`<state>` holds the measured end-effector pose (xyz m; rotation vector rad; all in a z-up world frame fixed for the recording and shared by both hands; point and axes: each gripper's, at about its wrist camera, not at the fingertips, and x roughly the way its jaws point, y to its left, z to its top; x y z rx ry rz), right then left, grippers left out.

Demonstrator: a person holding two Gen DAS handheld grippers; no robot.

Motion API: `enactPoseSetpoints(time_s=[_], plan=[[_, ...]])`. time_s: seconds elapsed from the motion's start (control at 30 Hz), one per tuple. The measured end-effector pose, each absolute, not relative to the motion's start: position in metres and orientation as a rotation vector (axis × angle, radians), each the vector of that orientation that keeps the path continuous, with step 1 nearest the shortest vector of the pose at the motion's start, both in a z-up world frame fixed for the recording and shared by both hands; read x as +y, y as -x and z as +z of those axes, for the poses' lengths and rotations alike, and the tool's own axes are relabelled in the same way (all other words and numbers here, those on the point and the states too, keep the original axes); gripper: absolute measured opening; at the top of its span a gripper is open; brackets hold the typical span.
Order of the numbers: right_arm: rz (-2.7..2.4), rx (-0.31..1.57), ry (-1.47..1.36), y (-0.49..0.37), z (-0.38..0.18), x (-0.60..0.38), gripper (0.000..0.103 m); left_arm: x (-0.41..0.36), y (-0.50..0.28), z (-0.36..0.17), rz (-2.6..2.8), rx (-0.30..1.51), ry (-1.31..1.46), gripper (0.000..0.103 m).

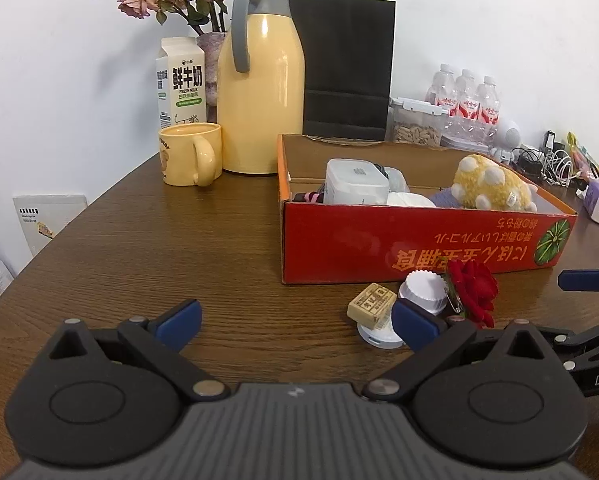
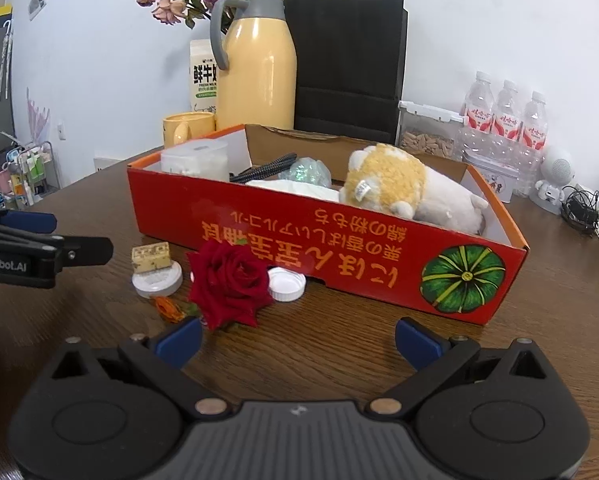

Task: Organize objects
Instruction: 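Move both open grippers back to the items beside the box, then grasp the red rose with the right gripper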

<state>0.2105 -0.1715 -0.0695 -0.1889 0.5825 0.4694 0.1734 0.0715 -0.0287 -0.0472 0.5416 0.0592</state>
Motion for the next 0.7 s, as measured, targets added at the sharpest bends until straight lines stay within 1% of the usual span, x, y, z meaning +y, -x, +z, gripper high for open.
enactPoseSetpoints(time_s=[0.1, 0.27, 0.43, 0.5, 0.57, 0.63, 0.7], plan=[[0.471, 0.584, 0.192, -0.211, -0.070, -0.167, 0.103, 0.074, -0.174, -0.028, 0.073, 0.544, 0.054, 0.103], [0.485, 0.576, 0.170, -0.211, -0.070, -0.161, 0.093, 0.077, -0.173, -0.028, 0.072, 0.543, 0.071, 0.103], [0.519, 0.546, 0.128, -0.216, -0.065, -0.150, 0.093, 0.077, -0.173, -0.027, 0.073, 0.543, 0.074, 0.103], [0.534, 0.550, 0.111, -0.222, -0.065, -0.142, 0.089, 0.077, -0.173, -0.027, 0.073, 0.543, 0.075, 0.103], [0.539, 0.558, 0.098, -0.227, -0.066, -0.137, 0.068, 0.077, -0.173, -0.027, 0.074, 0.544, 0.075, 0.103], [0.540, 0.580, 0.098, -0.232, -0.069, -0.132, 0.060, 0.077, -0.173, -0.027, 0.075, 0.546, 0.076, 0.103], [0.544, 0.605, 0.103, -0.234, -0.073, -0.130, 0.049, 0.077, -0.173, -0.028, 0.077, 0.548, 0.075, 0.103]])
